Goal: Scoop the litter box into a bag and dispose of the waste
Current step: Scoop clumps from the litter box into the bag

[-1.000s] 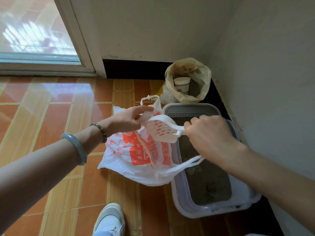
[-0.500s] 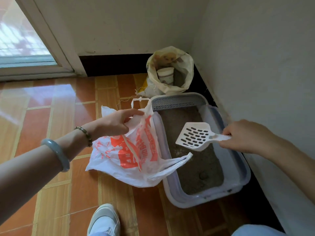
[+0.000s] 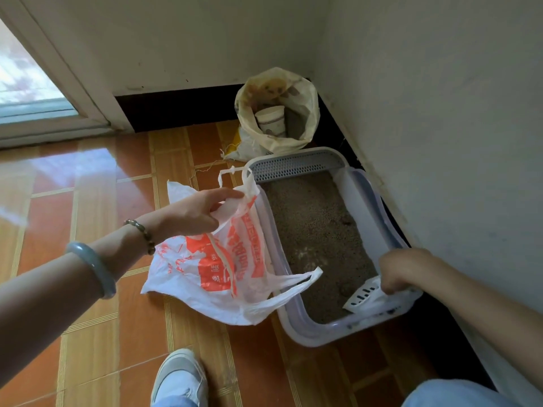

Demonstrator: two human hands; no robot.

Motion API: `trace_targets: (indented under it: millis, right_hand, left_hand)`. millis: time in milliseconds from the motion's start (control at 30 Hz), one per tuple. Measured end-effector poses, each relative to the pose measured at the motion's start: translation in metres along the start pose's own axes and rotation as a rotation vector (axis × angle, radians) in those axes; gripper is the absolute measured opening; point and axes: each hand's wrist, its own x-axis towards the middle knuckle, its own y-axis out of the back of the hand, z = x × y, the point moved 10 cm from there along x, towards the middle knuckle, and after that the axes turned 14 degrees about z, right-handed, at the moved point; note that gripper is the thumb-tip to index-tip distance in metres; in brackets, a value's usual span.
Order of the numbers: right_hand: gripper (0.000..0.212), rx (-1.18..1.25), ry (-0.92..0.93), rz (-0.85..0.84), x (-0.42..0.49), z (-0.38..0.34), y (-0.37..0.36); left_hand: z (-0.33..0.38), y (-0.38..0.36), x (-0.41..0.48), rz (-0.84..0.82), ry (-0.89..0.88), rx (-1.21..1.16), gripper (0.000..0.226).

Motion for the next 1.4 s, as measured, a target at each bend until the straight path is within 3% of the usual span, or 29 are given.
trace_targets:
  millis: [367,867,1300,1400]
  right_hand:
    - [0.024,0.113,0.089,0.274,-0.006,-0.011,0.004]
    - [0.032,0.229,0.083,0.21,-0.005,0.001,-0.006]
    - [0.023,0.587,0.06,0.466,0.034,-0.062,0.026]
    - [0.03,0.649,0.083,0.474,0.048,-0.079,0.035]
  left_hand:
    - [-0.004,0.002,0.003,0.021,-0.007,0.009,0.07]
    - [-0.003,0.001,0.007,0.018,-0.006,0.008,0.07]
    - [-0.006,0.002,0.004,0.044,0.003,-0.003,0.072]
    - [-0.008,0.003,0.004,0.047,0.002,-0.003,0.073]
